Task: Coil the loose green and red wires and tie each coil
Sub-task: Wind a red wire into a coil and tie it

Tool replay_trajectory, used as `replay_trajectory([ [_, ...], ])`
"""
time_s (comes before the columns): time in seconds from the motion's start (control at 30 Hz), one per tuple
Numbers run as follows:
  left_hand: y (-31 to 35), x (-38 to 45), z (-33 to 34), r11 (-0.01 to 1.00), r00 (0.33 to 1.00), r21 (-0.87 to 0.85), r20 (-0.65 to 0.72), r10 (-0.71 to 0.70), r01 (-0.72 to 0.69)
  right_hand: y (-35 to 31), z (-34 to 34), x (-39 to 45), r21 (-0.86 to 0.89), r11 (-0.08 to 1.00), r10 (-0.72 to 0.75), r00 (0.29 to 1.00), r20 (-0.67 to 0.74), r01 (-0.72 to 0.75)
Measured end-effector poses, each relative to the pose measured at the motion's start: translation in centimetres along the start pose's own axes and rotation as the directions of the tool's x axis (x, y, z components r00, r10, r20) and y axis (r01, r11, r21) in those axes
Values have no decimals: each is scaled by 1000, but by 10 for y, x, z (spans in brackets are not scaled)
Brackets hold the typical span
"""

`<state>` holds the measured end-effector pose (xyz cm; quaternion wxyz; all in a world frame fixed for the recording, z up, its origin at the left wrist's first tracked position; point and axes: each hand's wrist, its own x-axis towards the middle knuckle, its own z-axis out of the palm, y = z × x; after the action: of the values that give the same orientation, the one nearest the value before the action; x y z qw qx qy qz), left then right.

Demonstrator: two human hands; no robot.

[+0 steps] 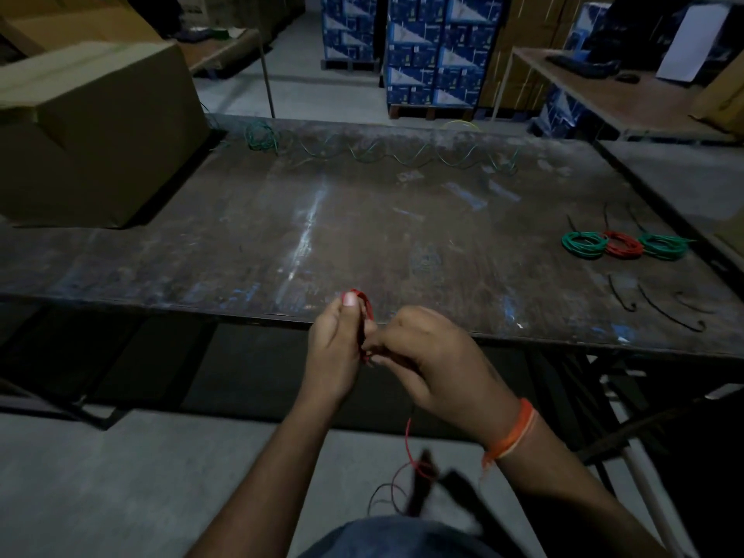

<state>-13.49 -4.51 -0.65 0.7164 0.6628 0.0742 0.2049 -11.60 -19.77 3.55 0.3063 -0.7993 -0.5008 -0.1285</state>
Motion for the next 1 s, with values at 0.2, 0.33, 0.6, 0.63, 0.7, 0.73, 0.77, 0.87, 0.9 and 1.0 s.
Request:
replay_trajectory([
  [0.2,3,2,-11,999,998,-39,66,17,-14,-8,-10,22,127,991,-39,999,0,39],
  [0.33,7,-1,-19,998,988,-62,152,-13,23,-10,-12,30,186,983,-1,999,-51,10],
  [0.6,10,-6,-37,993,945,-102,326,-27,63,-7,4,33,224,960,226,934,-276,-165],
  [0.63,11,-6,-39,987,935,-133,353,-38,90,-6,8,32,261,944,276,918,-286,-202],
  [0.7,13,-8,-44,962,916,-227,397,-54,155,-4,18,28,308,911,362,888,-282,-274],
  [0.73,14,-9,-46,944,910,-269,409,-65,188,-2,23,26,326,895,394,880,-264,-303],
  [0.77,16,-10,-48,927,904,-303,421,-78,221,-2,28,23,348,878,421,877,-232,-329],
  [0.87,17,-13,-56,891,883,-354,458,-102,286,-5,41,18,428,817,474,874,-113,-388],
  [0.9,17,-14,-58,881,877,-367,468,-103,300,-6,46,17,440,804,483,871,-92,-400],
  [1.0,18,-16,-64,826,861,-443,499,-94,348,-14,55,18,494,761,504,862,-45,-419],
])
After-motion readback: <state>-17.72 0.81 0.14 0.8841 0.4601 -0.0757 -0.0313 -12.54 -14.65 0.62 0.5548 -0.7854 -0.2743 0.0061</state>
